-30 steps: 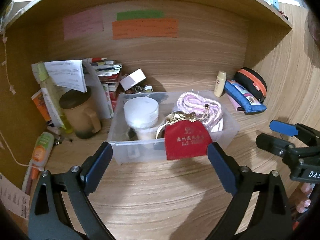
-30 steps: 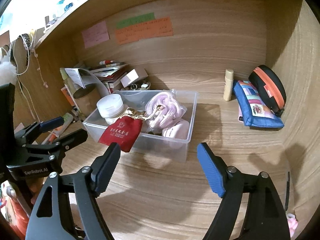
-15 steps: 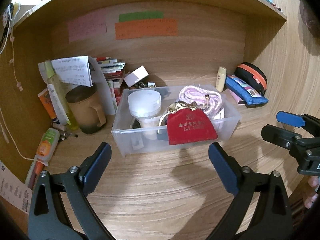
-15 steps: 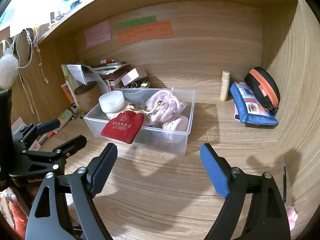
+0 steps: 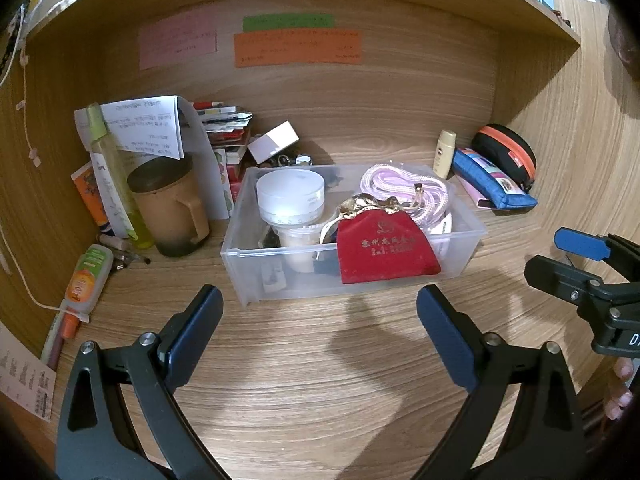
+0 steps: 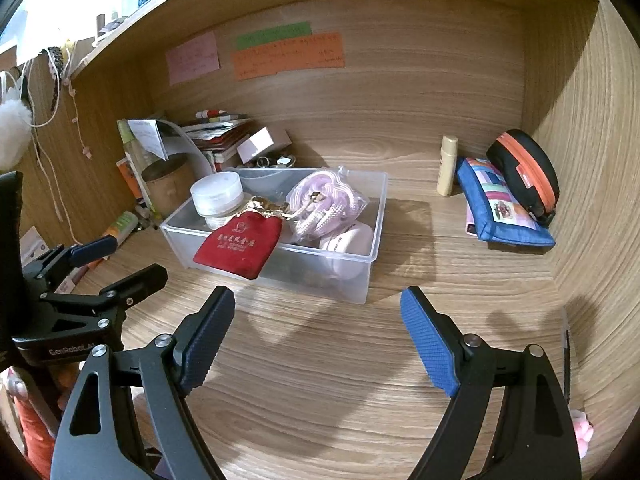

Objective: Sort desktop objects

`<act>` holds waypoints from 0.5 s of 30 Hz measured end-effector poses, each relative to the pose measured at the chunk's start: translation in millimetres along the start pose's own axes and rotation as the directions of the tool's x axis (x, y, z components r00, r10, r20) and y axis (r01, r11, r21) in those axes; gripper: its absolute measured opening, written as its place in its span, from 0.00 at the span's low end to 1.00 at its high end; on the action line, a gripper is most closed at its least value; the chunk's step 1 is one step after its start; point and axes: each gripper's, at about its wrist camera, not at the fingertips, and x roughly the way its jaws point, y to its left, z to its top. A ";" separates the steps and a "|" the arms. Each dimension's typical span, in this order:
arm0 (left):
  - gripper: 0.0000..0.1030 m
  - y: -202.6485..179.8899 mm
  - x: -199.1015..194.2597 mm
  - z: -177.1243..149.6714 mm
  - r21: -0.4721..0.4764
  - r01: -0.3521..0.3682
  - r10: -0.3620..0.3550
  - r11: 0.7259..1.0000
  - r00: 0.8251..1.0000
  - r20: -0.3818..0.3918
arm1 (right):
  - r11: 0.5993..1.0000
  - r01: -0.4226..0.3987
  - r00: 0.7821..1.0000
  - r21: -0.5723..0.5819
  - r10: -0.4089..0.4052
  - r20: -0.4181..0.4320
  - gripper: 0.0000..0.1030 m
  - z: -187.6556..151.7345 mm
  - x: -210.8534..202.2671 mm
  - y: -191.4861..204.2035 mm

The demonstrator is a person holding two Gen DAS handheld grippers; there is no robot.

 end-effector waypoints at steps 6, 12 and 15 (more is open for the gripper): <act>0.96 -0.2 0.4 1.3 -0.004 0.005 -0.005 1.000 1.000 -0.003 | 1.000 0.000 1.000 -0.002 0.000 -0.004 0.81 0.0 -0.2 1.2; 0.96 3.7 0.5 1.4 -0.024 0.007 -0.007 1.000 1.000 0.004 | 1.000 -0.004 1.000 0.000 0.004 -0.003 0.81 -0.3 -1.5 1.7; 0.96 5.5 -0.3 0.7 -0.035 0.008 -0.008 0.999 1.000 0.006 | 1.000 -0.003 1.000 -0.005 0.003 0.000 0.81 -0.9 -2.9 2.6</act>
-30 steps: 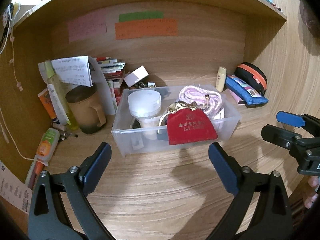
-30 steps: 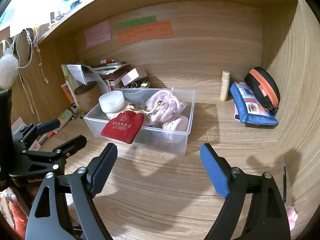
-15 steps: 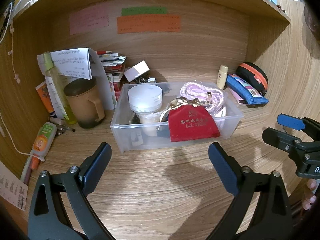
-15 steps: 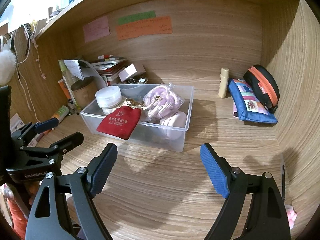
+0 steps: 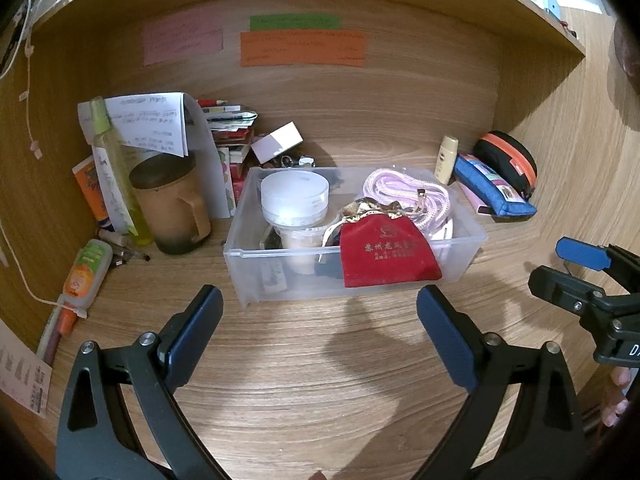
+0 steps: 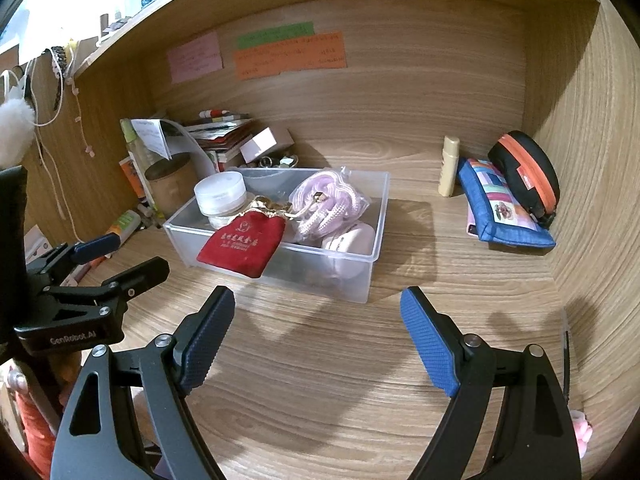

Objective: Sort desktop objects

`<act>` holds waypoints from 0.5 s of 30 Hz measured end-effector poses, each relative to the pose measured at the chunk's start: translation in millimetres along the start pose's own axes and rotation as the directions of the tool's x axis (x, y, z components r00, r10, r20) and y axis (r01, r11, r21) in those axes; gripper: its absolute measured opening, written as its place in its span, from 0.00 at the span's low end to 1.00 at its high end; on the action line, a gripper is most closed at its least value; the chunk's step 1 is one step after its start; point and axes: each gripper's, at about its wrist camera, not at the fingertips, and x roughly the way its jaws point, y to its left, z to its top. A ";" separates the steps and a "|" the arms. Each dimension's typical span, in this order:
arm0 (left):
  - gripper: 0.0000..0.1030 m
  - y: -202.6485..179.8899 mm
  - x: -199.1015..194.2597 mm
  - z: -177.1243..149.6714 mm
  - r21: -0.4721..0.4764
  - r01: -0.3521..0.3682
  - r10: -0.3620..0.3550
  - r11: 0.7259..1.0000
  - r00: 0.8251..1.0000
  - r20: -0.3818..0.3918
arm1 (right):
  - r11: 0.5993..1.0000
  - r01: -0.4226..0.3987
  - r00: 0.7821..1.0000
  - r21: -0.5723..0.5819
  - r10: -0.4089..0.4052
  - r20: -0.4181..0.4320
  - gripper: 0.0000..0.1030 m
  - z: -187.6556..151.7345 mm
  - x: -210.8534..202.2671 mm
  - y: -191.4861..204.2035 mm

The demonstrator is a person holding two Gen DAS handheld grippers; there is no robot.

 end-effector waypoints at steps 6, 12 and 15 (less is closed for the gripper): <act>0.96 -0.5 -3.4 -0.1 -0.006 0.017 -0.017 1.000 1.000 0.006 | 1.000 -0.003 1.000 -0.001 0.003 0.000 0.81 -0.2 -1.1 -0.5; 0.96 -4.3 -3.6 -2.3 0.008 0.026 -0.026 1.000 1.000 -0.007 | 1.000 -0.006 1.000 -0.003 0.006 0.002 0.81 -0.9 -2.4 2.0; 0.96 -4.7 -2.5 -3.1 -0.002 0.035 -0.035 0.999 0.999 -0.016 | 1.000 -0.006 1.000 -0.006 0.006 0.001 0.81 -1.2 -2.8 2.5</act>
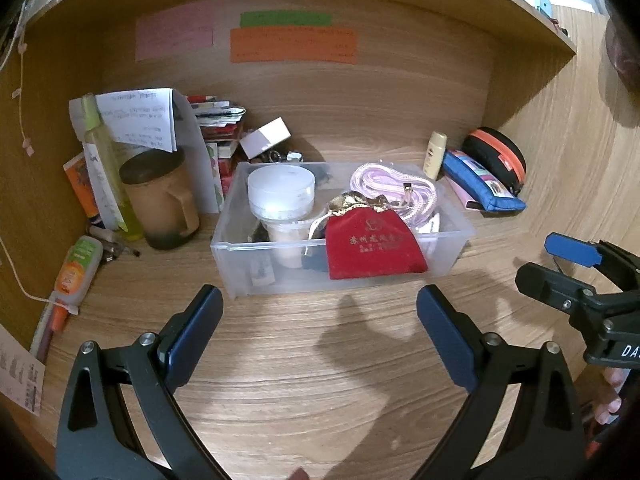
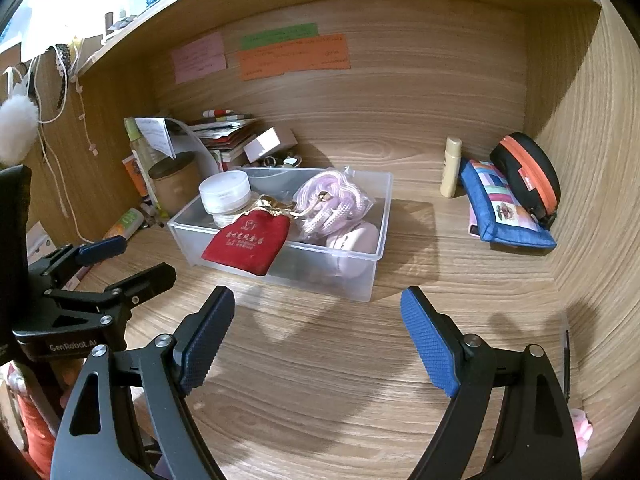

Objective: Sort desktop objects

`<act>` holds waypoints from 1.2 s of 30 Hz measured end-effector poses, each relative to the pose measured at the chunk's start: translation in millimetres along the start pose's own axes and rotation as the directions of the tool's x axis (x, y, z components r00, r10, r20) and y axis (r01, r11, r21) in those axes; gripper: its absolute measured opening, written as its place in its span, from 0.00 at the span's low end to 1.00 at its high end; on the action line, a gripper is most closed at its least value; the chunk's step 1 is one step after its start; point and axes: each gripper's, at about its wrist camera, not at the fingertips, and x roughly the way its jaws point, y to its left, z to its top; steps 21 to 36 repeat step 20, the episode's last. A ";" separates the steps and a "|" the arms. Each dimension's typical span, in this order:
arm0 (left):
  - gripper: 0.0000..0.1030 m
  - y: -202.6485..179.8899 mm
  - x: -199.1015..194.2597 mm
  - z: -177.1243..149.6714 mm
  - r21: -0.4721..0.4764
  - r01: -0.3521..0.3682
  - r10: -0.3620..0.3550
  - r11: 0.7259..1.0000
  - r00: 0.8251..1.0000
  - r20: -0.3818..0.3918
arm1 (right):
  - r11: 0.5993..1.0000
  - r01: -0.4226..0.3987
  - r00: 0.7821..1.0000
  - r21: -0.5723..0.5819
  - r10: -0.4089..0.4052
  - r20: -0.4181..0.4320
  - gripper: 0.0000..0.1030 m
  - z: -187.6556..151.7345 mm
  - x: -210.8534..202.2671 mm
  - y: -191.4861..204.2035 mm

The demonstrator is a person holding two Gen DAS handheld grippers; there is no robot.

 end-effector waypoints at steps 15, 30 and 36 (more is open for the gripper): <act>0.96 -3.1 -1.9 0.7 0.017 -0.002 0.001 1.000 1.000 0.025 | 1.000 -0.009 1.000 0.001 0.009 -0.013 0.81 -0.7 3.8 -2.4; 0.96 -5.2 -3.5 1.3 0.024 -0.004 0.003 1.000 0.999 0.039 | 1.000 -0.013 1.000 0.003 0.013 -0.021 0.81 -2.0 6.0 -3.0; 0.96 -5.2 -3.5 1.3 0.024 -0.004 0.003 1.000 0.999 0.039 | 1.000 -0.013 1.000 0.003 0.013 -0.021 0.81 -2.0 6.0 -3.0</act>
